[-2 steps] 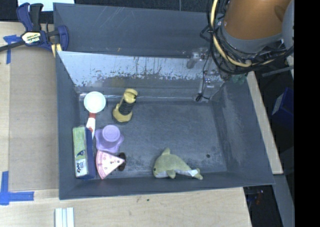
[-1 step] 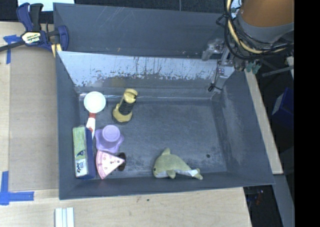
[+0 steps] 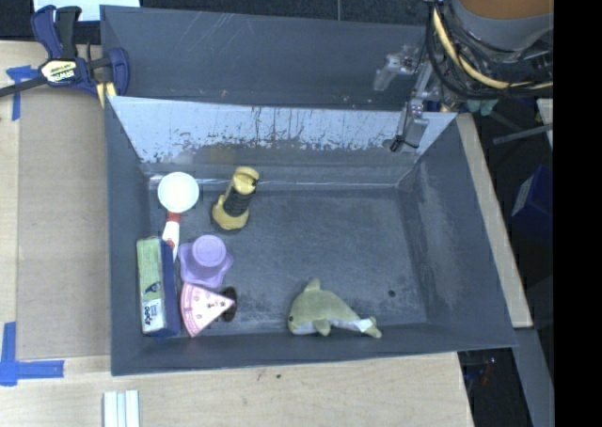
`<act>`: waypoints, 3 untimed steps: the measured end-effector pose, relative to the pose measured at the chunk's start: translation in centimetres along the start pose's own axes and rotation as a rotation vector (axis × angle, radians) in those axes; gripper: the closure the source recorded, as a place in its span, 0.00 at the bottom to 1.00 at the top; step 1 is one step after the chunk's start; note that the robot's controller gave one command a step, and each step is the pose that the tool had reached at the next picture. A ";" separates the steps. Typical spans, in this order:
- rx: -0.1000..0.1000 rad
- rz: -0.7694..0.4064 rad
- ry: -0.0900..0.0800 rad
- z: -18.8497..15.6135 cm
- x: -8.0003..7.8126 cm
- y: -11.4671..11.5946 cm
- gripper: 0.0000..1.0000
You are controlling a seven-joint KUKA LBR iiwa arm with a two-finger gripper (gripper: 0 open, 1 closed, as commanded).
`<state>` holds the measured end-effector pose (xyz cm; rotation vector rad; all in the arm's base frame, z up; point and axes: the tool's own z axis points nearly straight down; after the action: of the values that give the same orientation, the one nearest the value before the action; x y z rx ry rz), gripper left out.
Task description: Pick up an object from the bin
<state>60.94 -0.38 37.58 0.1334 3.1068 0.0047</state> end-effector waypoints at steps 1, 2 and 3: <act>0.009 0.114 0.036 9.1 3.2 -2.0 0.00; 0.007 0.080 0.025 5.4 3.1 -1.5 0.00; 0.003 -0.209 0.024 7.7 4.4 -4.1 0.00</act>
Offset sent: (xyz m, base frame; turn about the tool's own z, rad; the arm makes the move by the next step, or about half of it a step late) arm -0.0296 -0.0009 0.0400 0.0004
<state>56.43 -4.10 29.71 -0.1927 3.1277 -0.0030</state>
